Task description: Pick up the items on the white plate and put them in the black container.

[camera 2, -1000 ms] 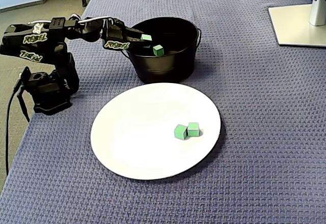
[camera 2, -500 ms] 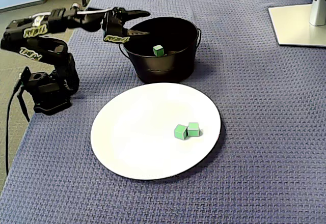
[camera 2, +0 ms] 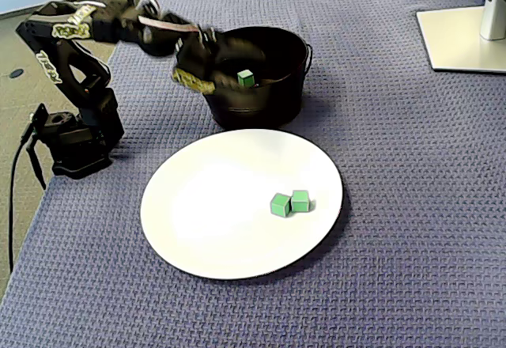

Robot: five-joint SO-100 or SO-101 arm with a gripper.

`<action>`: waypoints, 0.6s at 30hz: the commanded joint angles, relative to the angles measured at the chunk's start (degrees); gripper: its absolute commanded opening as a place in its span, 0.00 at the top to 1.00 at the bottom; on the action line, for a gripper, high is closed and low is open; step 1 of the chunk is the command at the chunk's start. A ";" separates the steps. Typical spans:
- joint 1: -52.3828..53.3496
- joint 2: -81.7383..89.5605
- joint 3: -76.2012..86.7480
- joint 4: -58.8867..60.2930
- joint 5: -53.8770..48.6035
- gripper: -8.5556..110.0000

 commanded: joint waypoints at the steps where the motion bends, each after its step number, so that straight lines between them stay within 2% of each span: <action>1: 4.22 -6.59 1.85 -13.36 -6.15 0.65; 11: 9.14 -21.01 4.13 -31.03 -13.27 0.65; 18: 11.87 -30.23 -0.97 -31.11 -13.89 0.63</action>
